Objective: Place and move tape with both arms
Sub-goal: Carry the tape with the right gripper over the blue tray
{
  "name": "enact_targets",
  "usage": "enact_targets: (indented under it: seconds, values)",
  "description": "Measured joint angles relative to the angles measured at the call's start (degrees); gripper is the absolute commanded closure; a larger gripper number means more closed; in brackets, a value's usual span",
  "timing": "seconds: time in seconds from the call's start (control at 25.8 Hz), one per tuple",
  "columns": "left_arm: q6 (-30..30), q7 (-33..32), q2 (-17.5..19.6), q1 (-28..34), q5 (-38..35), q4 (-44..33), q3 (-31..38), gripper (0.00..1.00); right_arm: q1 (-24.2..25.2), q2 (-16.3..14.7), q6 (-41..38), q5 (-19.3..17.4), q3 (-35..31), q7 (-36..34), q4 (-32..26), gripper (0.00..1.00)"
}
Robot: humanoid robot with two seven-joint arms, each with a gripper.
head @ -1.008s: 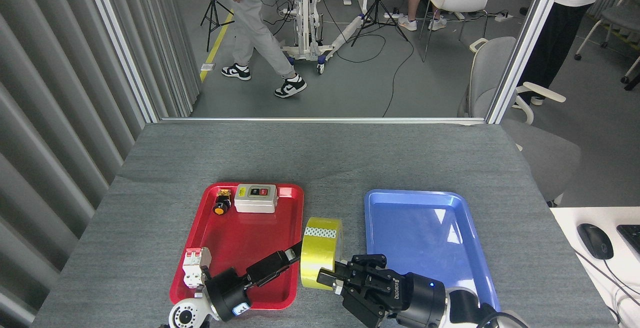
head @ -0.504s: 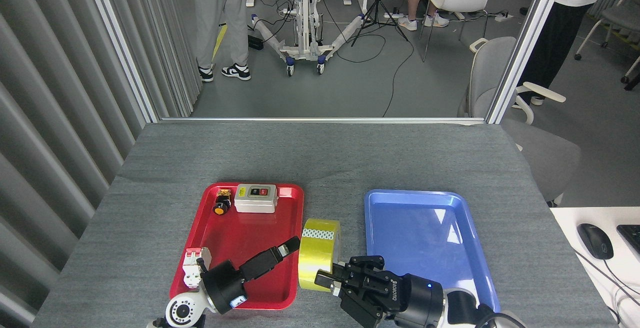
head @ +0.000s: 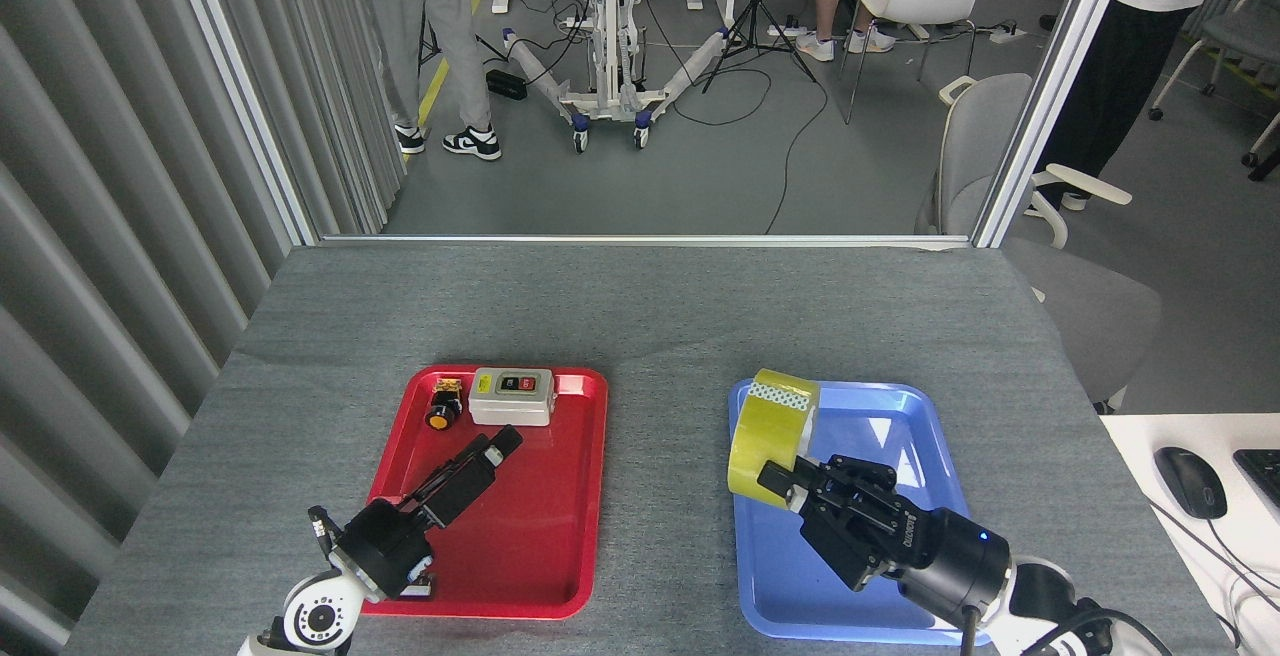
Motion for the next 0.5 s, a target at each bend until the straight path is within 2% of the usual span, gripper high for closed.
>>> enact_targets:
  seconds: [0.08,0.19,0.27,0.35,0.43,0.5]
  values:
    - [-0.1,7.7,0.4,0.0,-6.0,-0.1,0.8,0.00,-1.1,-2.8,0.6,0.0,-0.1,0.2,1.1,0.94]
    - [0.2,21.8,1.6,0.2,-19.5,-0.5,1.3,0.00,-4.4,-7.3,5.6,-0.1,3.2,0.4,3.3,0.94]
    - [2.4,32.1,2.1,0.3,-30.6,-0.9,1.5,0.00,-8.0,-9.7,10.2,-0.3,7.0,0.5,5.6,0.94]
    - [7.1,40.7,2.3,0.6,-41.0,-1.6,1.5,0.00,-11.8,-11.2,14.6,-0.4,11.3,0.5,8.5,0.95]
    - [12.3,45.1,2.4,1.1,-48.4,-2.8,0.9,0.00,-15.1,-12.0,18.7,-0.5,15.2,0.6,11.1,0.95]
    - [15.2,45.6,2.4,2.1,-52.3,-4.9,-0.8,0.00,-17.3,-12.3,21.7,-0.6,18.1,0.6,12.9,0.95]
